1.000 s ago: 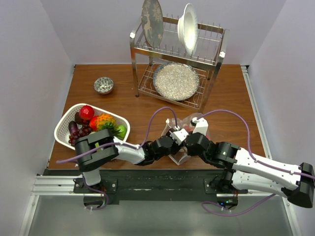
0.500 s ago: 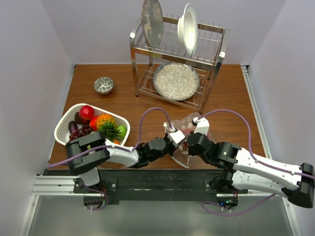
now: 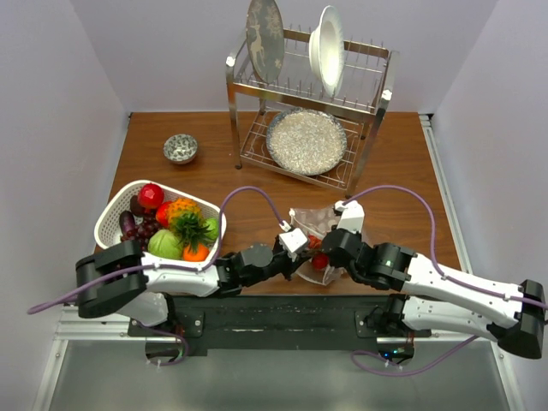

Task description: Open the zip-top bag and remove the fake food

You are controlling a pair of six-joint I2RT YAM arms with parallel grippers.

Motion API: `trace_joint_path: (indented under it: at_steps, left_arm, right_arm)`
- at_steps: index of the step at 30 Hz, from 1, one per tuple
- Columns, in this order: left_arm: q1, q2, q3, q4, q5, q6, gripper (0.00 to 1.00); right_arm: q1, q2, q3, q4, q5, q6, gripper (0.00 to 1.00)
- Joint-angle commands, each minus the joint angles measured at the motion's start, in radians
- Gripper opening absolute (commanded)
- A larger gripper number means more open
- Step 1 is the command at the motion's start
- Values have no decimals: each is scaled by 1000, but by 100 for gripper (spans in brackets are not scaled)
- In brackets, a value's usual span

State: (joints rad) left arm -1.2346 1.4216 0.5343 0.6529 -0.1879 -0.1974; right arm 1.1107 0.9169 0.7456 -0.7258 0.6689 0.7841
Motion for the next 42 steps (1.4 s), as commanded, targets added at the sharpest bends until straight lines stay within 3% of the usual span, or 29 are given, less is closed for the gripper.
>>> trace_joint_path:
  at_steps: [1, 9, 14, 25, 32, 37, 42]
  left_arm:
    - [-20, -82, 36, -146, -73, -57, 0]
    - [-40, -183, 108, -378, -194, -105, 0]
    - [-42, -231, 182, -524, -327, -143, 0]
    - [-39, -262, 329, -801, -288, -206, 0]
    - [-39, -366, 335, -892, -283, -229, 0]
    - [-39, -385, 372, -975, -300, -255, 0]
    - [-39, -455, 388, -958, -331, -266, 0]
  right_arm:
    - [-2, 26, 98, -20, 130, -32, 0]
    - [-2, 94, 184, -14, 182, -77, 0]
    - [0, 102, 134, 38, 144, -66, 0]
    - [-20, 152, 115, 80, 143, -71, 0]
    - [-143, 129, 106, 146, 61, -135, 0]
    - [-155, 151, 113, 180, 23, -157, 0]
    - [-155, 168, 77, 230, -29, -149, 0]
